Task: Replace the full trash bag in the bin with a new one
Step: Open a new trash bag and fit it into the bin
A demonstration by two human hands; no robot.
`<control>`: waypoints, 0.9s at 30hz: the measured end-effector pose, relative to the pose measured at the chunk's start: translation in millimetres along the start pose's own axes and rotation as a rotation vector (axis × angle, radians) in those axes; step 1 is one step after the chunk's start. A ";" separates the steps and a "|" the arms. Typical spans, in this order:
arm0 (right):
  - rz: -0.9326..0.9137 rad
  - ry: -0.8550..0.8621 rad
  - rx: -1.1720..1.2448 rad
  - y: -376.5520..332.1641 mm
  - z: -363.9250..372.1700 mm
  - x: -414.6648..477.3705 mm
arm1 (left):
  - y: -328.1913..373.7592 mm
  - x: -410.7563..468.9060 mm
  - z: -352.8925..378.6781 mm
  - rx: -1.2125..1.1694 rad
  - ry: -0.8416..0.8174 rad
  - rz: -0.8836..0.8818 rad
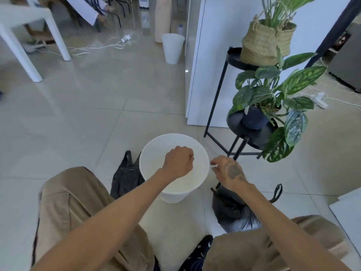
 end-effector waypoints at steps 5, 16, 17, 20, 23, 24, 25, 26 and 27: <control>0.038 0.037 0.049 -29.5 12.8 42.7 | -97.3 -20.6 -41.5 -0.111 0.174 -0.301; 0.072 0.000 0.014 -29.4 60.7 100.9 | -284.3 -81.2 34.6 -0.331 0.126 -0.890; 0.072 0.013 0.018 -28.3 63.6 103.8 | -292.7 -84.9 47.6 -0.332 0.067 -0.909; 0.080 0.086 0.073 -22.7 71.1 109.8 | -315.5 -90.5 85.1 -0.344 -0.051 -0.941; 0.094 0.138 0.132 -19.0 79.2 112.6 | -335.0 -95.4 114.5 -0.368 -0.104 -1.003; 0.086 0.151 0.146 -18.7 79.8 111.8 | -341.5 -96.4 120.6 -0.365 -0.082 -1.012; 0.081 0.159 0.157 -17.5 81.0 112.0 | -347.8 -96.8 127.8 -0.351 -0.073 -1.039; 0.081 0.167 0.166 -16.9 81.0 112.4 | -352.5 -99.0 132.2 -0.332 -0.077 -1.083; 0.079 0.171 0.172 -16.4 81.1 112.9 | -358.6 -101.7 137.8 -0.308 -0.073 -1.130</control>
Point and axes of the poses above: each hand's wrist, its own x-axis towards the middle knuckle, its own z-axis out of the palm, y = z × x, the point moved 7 cm from there along x, towards the middle knuckle, and after that the axes turned 4 degrees about z, right-handed, at the moved point
